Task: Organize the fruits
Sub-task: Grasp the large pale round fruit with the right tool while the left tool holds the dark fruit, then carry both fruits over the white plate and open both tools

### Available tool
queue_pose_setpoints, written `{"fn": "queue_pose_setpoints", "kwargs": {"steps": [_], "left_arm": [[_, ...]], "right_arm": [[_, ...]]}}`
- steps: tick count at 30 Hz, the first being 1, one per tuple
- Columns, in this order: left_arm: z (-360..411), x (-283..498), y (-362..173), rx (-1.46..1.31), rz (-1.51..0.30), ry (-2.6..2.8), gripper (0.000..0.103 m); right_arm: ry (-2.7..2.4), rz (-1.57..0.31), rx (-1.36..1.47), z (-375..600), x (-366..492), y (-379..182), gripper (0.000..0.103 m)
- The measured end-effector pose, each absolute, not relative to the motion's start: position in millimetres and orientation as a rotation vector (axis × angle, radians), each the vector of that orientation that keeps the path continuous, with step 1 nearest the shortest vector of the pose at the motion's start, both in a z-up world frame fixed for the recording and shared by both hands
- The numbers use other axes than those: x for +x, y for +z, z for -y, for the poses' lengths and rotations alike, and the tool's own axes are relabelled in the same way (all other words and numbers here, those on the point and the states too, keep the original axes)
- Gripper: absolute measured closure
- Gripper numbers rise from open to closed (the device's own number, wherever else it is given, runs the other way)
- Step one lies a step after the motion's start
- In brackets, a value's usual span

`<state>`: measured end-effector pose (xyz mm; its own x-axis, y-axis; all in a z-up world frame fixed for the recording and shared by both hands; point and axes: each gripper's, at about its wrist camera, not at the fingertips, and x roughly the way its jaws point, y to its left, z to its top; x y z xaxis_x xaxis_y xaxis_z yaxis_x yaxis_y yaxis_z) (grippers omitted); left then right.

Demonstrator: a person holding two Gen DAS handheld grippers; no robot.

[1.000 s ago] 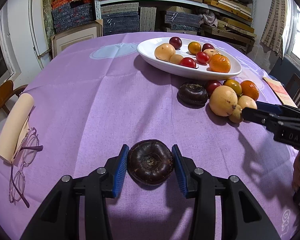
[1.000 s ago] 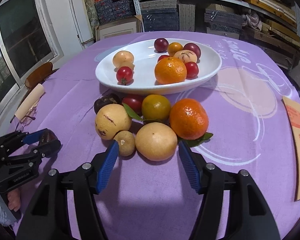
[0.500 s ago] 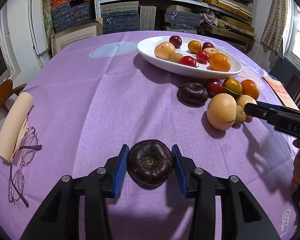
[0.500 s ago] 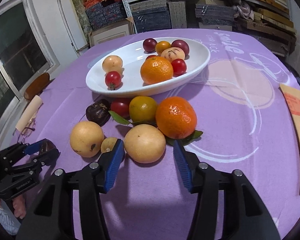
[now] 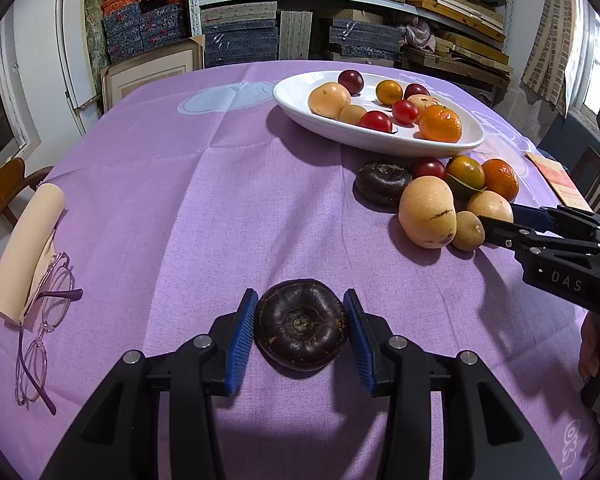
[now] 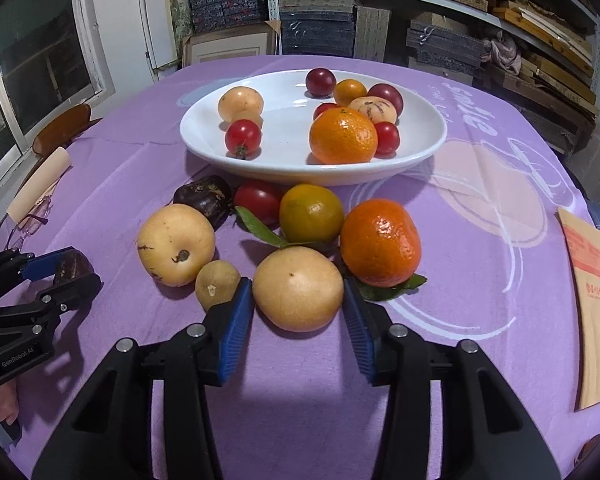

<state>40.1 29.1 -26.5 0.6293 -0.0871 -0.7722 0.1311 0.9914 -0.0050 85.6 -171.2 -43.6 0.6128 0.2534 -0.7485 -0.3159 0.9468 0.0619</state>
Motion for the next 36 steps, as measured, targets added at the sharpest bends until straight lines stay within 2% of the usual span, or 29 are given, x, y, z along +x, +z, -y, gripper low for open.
{"fn": "queue_pose_setpoints", "kwargs": {"steps": [8, 17, 26, 36], "left_arm": [[-27.2, 37.3, -22.9, 0.048, -0.845, -0.147, 0.059], [-20.6, 57.4, 0.8, 0.039, -0.799, -0.153, 0.059], [11.8, 131.3, 41.9, 0.035, -0.755, -0.186, 0.059], [49.7, 192.5, 24.8, 0.018, -0.811, -0.183, 0.059]], "right_arm": [[0.346, -0.805, -0.075, 172.9, 70.0, -35.5, 0.058], [0.333, -0.71, 0.007, 195.8, 62.3, -2.4, 0.058], [0.309, -0.684, 0.066, 211.6, 117.0, 41.7, 0.058], [0.239, -0.713, 0.115, 215.6, 194.1, 32.6, 0.058]]}}
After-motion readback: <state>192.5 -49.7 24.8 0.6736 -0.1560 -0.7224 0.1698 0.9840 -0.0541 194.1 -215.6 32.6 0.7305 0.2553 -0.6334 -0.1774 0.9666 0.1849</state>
